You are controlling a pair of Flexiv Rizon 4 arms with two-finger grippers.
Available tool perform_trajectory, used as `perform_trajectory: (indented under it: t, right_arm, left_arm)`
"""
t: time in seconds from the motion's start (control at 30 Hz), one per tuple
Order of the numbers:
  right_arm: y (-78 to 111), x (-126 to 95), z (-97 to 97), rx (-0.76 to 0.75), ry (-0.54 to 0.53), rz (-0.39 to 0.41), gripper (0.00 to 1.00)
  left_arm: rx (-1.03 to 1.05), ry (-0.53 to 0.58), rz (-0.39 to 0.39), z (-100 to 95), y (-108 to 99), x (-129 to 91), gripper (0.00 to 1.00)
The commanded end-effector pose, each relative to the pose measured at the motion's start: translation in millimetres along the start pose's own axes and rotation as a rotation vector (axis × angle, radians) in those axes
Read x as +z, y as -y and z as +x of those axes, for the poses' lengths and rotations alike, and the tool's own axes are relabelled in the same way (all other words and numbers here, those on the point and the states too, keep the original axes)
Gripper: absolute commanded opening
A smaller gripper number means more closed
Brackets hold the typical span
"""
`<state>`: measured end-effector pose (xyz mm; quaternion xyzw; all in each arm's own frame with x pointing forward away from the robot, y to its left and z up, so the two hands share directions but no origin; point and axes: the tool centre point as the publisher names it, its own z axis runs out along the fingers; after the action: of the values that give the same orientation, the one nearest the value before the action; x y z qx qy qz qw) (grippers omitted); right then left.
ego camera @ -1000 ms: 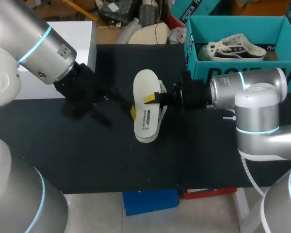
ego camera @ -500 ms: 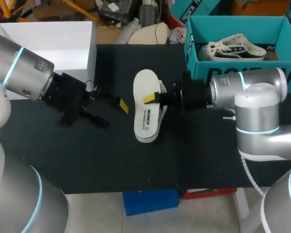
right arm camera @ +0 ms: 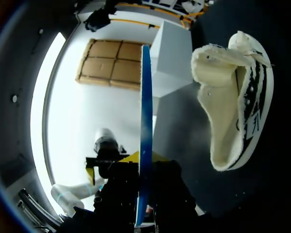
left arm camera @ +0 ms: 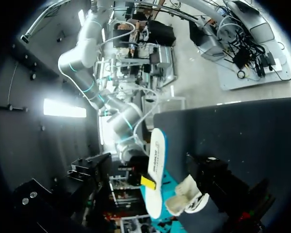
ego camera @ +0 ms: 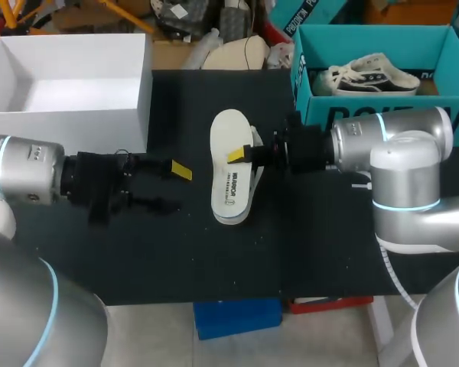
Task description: Take the shoe out of the shoebox, open the shoe tongue, remove and reinsert the insole, then place the shoe into the shoebox
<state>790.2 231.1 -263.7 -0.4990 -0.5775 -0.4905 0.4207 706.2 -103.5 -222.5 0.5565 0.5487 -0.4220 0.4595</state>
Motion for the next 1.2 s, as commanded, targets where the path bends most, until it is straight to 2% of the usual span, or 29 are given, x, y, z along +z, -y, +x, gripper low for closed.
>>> perform_trajectory:
  t: [0.03, 0.17, 0.37, 0.5, 0.73, 0.97, 1.03, 1.07, 1.1, 1.13, 1.2]
  right_arm:
    - [0.7, 1, 0.0, 0.0, 0.001, -0.003, 0.0]
    - [0.7, 1, 0.0, 0.0, 0.001, -0.003, 0.0]
    - [0.7, 1, 0.0, 0.0, 0.001, -0.003, 0.0]
    - [0.7, 1, 0.0, 0.0, 0.001, -0.003, 0.0]
    - [0.7, 1, 0.0, 0.0, 0.001, -0.003, 0.0]
    - [0.7, 1, 0.0, 0.0, 0.001, -0.003, 0.0]
    - [0.7, 1, 0.0, 0.0, 0.001, -0.003, 0.0]
    - [0.7, 1, 0.0, 0.0, 0.001, -0.003, 0.0]
    - [0.7, 1, 0.0, 0.0, 0.001, -0.003, 0.0]
    - [0.7, 1, 0.0, 0.0, 0.001, -0.003, 0.0]
    - [0.7, 1, 0.0, 0.0, 0.001, -0.003, 0.0]
  left_arm:
    - [0.009, 0.089, -0.09, 7.9, 0, 2, 1.0]
    - [0.013, 0.19, -0.11, 17.9, -2, 7, 1.0]
    - [0.051, 0.3, -0.103, 20.4, -13, 11, 1.0]
    - [0.099, 0.296, -0.098, 22.0, -22, 15, 1.0]
    - [0.153, 0.283, -0.138, 20.2, -41, 20, 1.0]
    - [0.157, 0.267, -0.142, 26.2, -51, 43, 1.0]
    - [0.157, 0.267, -0.141, 26.2, -50, 51, 0.76]
    - [0.156, 0.265, -0.142, 27.1, -50, 54, 0.71]
    - [0.149, 0.267, -0.143, 28.3, -49, 57, 0.51]
    - [0.149, 0.265, -0.149, 29.5, -49, 61, 0.44]
    - [0.136, 0.276, -0.159, 30.0, -49, 66, 0.41]
